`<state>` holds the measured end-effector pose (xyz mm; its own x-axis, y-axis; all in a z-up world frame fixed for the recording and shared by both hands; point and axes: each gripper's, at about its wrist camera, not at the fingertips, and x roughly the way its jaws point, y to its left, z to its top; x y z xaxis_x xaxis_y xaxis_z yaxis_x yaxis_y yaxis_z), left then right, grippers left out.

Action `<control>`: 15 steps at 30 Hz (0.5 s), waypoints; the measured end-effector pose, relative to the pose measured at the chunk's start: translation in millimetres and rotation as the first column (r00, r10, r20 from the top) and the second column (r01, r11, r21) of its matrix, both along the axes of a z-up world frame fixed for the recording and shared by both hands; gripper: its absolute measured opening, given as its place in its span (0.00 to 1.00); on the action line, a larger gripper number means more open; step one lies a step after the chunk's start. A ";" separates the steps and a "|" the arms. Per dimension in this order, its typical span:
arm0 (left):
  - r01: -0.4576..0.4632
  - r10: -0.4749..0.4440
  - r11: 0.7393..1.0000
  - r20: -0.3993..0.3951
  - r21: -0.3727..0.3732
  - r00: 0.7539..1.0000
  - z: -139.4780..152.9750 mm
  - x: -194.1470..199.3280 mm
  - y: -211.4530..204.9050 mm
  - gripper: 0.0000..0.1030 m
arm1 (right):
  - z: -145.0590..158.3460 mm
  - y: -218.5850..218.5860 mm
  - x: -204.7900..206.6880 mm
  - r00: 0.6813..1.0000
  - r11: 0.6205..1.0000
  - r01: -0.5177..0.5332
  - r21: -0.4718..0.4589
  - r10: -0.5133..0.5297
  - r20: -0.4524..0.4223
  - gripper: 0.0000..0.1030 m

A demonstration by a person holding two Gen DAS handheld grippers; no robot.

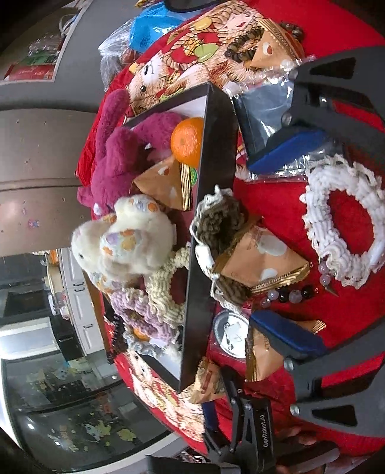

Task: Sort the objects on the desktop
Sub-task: 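Move both open grippers over the tan triangular snack packets on the quilt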

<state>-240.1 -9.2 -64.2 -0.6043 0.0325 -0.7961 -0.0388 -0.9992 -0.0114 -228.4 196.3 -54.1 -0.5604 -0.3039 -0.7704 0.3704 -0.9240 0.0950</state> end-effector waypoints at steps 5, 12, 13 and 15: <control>0.000 0.000 1.000 0.000 -0.001 1.000 -0.1 -0.3 0.5 0.87 | -1.8 3.2 -2.2 1.000 0.999 -0.005 -0.038 0.006 0.024 0.62; 0.000 0.000 1.000 0.000 0.001 1.000 0.0 -0.5 -0.1 0.86 | 2.5 9.0 2.7 1.000 0.998 0.012 -0.064 -0.012 0.004 0.44; 0.000 0.000 1.000 0.000 0.001 1.000 0.0 -0.6 -0.4 0.86 | 3.1 8.4 4.3 1.000 0.998 0.008 -0.056 -0.008 0.002 0.42; 0.001 -0.001 1.000 -0.002 0.003 1.000 0.2 -0.4 -0.3 0.86 | 4.5 9.2 7.3 1.000 0.999 0.003 -0.044 -0.003 0.002 0.41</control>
